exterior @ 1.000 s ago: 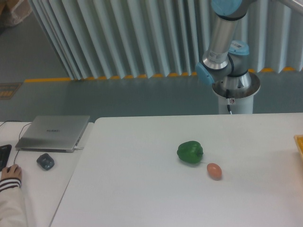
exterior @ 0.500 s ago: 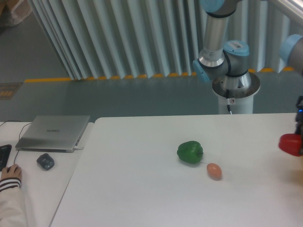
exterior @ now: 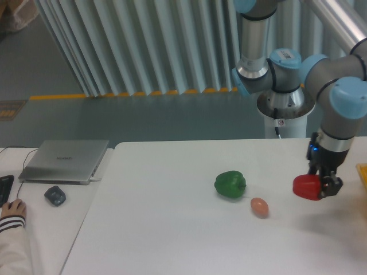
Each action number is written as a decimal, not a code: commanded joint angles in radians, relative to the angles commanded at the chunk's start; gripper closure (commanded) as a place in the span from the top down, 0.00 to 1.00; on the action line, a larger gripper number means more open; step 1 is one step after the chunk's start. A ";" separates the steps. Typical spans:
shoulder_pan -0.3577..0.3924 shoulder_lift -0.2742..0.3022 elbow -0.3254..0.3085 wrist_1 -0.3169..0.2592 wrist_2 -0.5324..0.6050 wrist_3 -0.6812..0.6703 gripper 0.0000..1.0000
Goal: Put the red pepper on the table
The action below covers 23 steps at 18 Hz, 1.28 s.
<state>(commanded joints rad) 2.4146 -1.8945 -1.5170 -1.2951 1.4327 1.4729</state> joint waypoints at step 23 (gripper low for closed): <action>-0.098 -0.055 -0.115 0.188 0.223 -0.075 0.49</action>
<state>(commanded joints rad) 2.3163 -1.9498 -1.6322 -1.1075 1.6552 1.3975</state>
